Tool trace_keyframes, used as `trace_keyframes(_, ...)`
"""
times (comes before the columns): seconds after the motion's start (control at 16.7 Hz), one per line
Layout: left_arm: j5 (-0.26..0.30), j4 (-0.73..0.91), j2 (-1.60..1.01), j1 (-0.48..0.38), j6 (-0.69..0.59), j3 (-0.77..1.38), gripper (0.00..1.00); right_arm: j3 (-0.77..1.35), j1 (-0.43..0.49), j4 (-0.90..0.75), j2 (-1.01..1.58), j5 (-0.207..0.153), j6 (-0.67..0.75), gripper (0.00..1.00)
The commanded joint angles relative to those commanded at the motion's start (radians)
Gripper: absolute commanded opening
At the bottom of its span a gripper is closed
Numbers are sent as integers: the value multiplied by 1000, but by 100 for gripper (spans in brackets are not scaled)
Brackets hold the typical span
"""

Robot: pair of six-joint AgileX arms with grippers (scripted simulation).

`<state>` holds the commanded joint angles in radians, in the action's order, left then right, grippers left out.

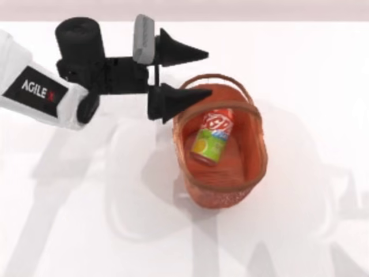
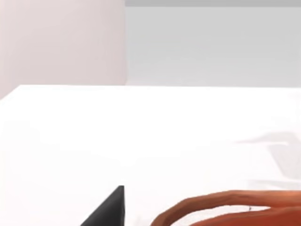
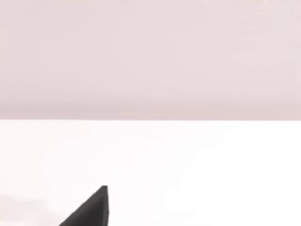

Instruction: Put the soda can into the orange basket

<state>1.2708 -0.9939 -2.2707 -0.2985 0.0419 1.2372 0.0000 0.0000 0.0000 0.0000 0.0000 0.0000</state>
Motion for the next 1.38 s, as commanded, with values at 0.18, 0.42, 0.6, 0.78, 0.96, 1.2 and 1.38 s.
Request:
trace_keyframes(0.18, 0, 0, 0, 0, 0, 0, 100, 0, 0, 0, 0, 0, 0, 100)
trace_keyframes(0.42, -1, 0, 1, -4, 0, 1, 100, 0, 0, 0, 0, 0, 0, 100)
trace_keyframes(0.6, -24, 16, 34, 3, -9, -14, 100, 45, 14, -44, 55, -3, -18, 100)
trace_keyframes(0.78, -87, 63, 131, 23, -30, -60, 100, 166, 45, -159, 200, -6, -66, 100)
trace_keyframes(0.96, -183, 140, 285, 52, -56, -139, 100, 349, 91, -326, 412, -9, -140, 100)
trace_keyframes(1.2, -352, 288, 563, 101, -90, -299, 100, 667, 173, -603, 768, -15, -272, 100)
trace_keyframes(1.38, -498, 422, 809, 142, -110, -452, 100, 947, 248, -828, 1063, -19, -389, 100)
